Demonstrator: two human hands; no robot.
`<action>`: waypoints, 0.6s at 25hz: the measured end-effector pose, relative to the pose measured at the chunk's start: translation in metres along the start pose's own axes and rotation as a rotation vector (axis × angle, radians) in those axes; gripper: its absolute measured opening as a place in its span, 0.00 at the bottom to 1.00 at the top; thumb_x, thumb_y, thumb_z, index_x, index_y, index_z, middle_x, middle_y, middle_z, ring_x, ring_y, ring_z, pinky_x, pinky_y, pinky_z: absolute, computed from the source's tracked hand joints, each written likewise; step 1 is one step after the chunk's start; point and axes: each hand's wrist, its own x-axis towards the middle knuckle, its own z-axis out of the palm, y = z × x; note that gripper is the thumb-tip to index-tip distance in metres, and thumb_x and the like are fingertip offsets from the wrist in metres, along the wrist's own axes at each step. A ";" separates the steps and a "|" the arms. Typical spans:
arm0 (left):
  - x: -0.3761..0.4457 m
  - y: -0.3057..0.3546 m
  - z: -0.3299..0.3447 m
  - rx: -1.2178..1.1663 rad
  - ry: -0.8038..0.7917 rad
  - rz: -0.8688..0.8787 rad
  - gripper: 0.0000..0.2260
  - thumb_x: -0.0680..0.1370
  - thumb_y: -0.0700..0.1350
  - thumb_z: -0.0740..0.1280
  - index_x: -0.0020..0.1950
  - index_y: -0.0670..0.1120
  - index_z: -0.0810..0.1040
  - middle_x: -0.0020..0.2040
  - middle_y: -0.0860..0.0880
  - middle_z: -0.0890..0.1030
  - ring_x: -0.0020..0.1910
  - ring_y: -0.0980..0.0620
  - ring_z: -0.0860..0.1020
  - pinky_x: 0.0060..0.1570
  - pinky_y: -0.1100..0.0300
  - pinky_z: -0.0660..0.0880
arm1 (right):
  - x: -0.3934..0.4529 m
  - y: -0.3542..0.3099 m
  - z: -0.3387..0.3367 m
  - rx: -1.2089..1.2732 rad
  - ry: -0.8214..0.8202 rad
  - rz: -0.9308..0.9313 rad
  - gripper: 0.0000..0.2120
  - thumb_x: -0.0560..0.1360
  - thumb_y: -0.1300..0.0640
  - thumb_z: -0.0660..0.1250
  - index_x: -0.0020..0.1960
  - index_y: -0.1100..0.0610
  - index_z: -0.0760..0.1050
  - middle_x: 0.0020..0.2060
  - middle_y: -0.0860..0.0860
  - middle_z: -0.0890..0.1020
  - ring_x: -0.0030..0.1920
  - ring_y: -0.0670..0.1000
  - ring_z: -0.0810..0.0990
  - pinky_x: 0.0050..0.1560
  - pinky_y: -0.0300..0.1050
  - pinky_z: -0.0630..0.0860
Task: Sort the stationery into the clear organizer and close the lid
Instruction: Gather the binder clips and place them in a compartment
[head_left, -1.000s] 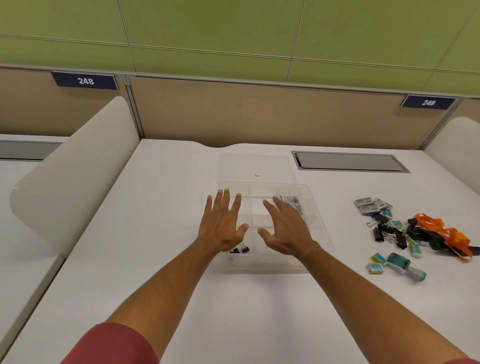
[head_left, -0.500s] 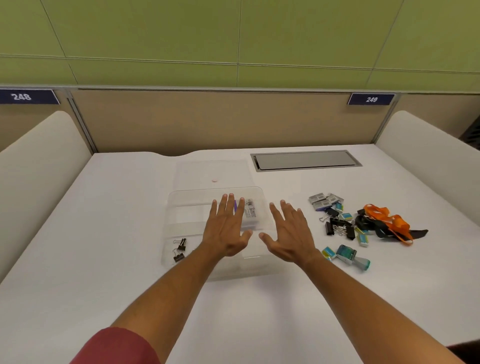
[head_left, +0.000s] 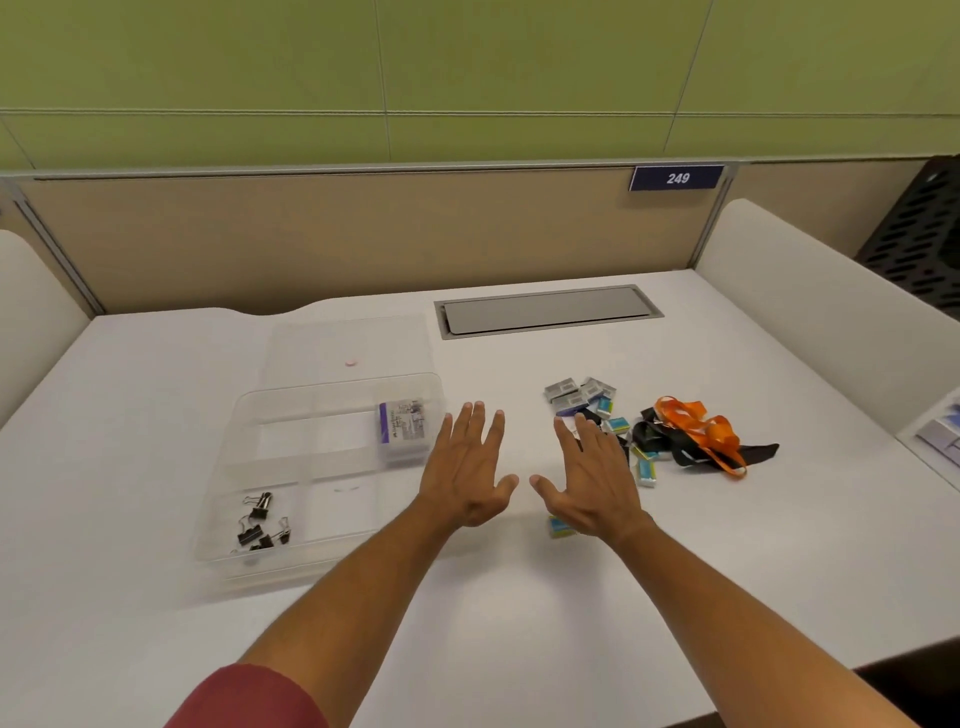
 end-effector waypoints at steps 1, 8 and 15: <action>0.004 0.007 0.004 -0.001 -0.005 0.011 0.38 0.77 0.65 0.52 0.78 0.50 0.39 0.79 0.43 0.40 0.77 0.44 0.38 0.69 0.50 0.31 | 0.000 0.010 0.001 0.000 -0.003 0.011 0.42 0.73 0.30 0.52 0.79 0.51 0.45 0.78 0.56 0.49 0.78 0.57 0.47 0.76 0.55 0.44; 0.030 0.051 0.019 0.018 -0.049 0.038 0.38 0.76 0.64 0.53 0.78 0.48 0.41 0.79 0.41 0.44 0.78 0.43 0.42 0.74 0.47 0.39 | 0.005 0.067 0.001 0.031 0.011 0.024 0.42 0.72 0.33 0.56 0.78 0.53 0.49 0.77 0.57 0.55 0.77 0.57 0.52 0.76 0.55 0.48; 0.049 0.080 0.026 0.004 -0.106 0.053 0.36 0.78 0.61 0.54 0.79 0.46 0.43 0.79 0.43 0.46 0.78 0.45 0.44 0.75 0.48 0.42 | 0.015 0.101 0.001 -0.003 0.011 0.029 0.31 0.73 0.44 0.64 0.72 0.54 0.63 0.68 0.53 0.71 0.68 0.55 0.68 0.65 0.55 0.67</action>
